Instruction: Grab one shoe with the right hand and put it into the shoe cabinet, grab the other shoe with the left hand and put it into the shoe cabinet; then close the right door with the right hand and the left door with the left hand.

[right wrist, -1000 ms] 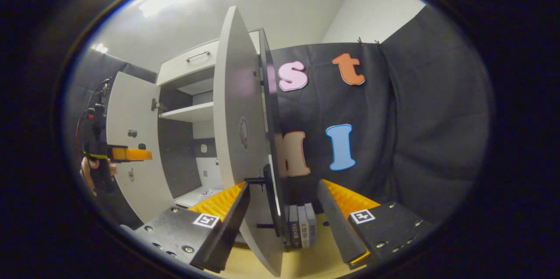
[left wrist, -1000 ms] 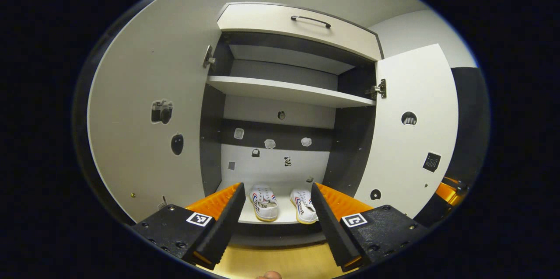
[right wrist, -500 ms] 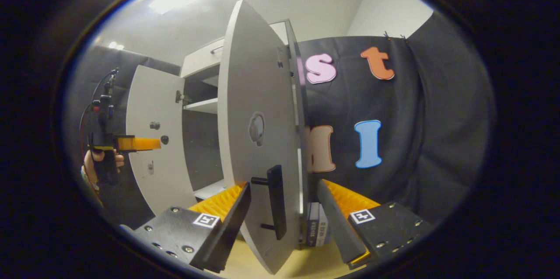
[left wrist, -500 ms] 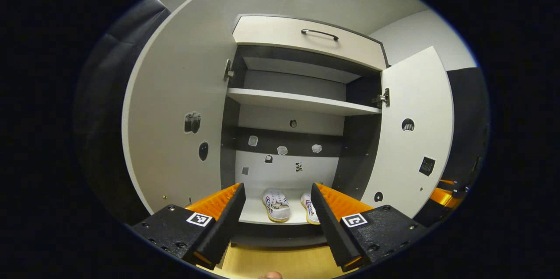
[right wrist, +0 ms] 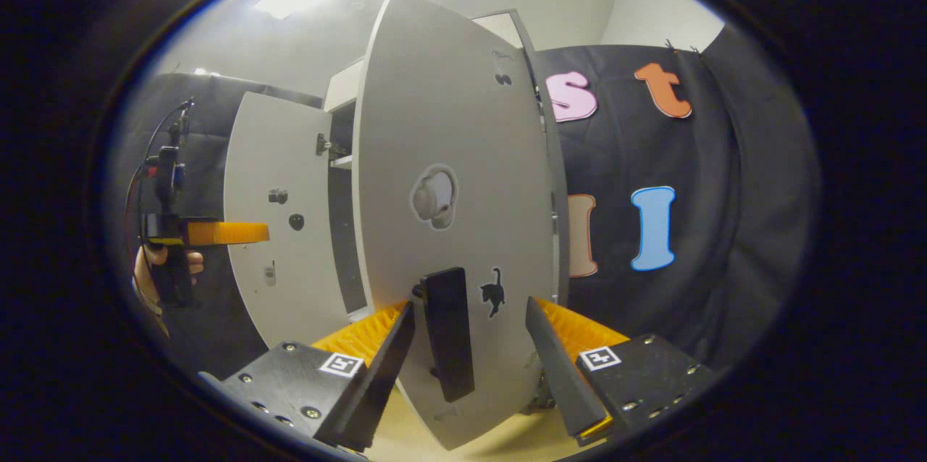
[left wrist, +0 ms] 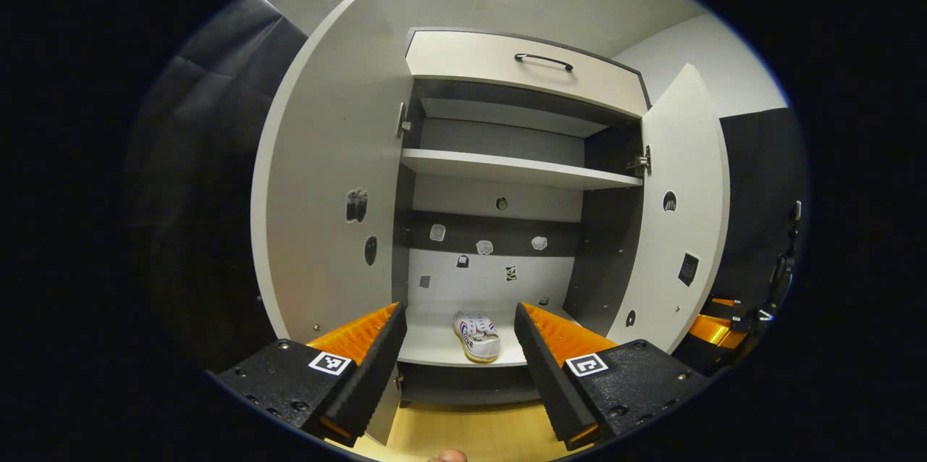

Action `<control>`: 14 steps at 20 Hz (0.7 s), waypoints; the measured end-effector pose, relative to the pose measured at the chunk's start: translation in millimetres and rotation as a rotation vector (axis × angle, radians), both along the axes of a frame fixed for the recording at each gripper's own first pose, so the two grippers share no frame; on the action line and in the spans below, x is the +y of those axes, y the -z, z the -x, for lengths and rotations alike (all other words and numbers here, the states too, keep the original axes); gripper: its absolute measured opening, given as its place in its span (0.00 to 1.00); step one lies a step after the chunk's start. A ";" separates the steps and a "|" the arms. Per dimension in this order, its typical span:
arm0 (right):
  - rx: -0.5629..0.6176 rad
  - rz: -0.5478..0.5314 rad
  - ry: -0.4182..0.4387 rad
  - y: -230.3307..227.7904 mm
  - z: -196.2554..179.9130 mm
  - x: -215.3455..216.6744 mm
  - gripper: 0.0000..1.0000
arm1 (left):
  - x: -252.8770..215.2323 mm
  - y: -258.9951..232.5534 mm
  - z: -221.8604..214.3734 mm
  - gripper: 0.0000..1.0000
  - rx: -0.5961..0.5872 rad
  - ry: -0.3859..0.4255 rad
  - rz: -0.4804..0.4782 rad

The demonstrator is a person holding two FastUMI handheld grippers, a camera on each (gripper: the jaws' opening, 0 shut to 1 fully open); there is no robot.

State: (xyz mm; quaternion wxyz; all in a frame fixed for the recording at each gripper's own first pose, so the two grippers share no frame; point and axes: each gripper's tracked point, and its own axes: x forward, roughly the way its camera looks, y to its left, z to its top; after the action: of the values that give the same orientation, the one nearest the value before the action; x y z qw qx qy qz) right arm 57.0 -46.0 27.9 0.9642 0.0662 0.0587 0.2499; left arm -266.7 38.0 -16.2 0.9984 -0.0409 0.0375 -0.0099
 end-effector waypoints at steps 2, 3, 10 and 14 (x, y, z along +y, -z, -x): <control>0.009 -0.010 -0.024 2.1 -4.0 16.4 0.93 | 5.9 1.4 -0.3 0.92 0.002 -0.011 -0.005; 0.015 -0.012 -0.038 3.4 -6.8 25.5 0.93 | 8.2 1.8 0.3 0.92 0.003 -0.016 -0.008; 0.034 0.022 -0.081 22.3 -27.3 86.1 0.93 | 26.5 3.2 2.8 0.92 0.004 -0.056 -0.021; 0.050 0.037 -0.039 29.7 -41.4 94.9 0.93 | 29.8 2.7 0.9 0.92 0.004 -0.066 -0.023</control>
State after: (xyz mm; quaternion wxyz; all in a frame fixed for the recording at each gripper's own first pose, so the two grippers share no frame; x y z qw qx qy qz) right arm 98.3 48.9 -1.8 0.9584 0.0536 0.0885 0.2660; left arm -267.7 67.7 -18.9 0.9985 -0.0304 0.0382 0.0237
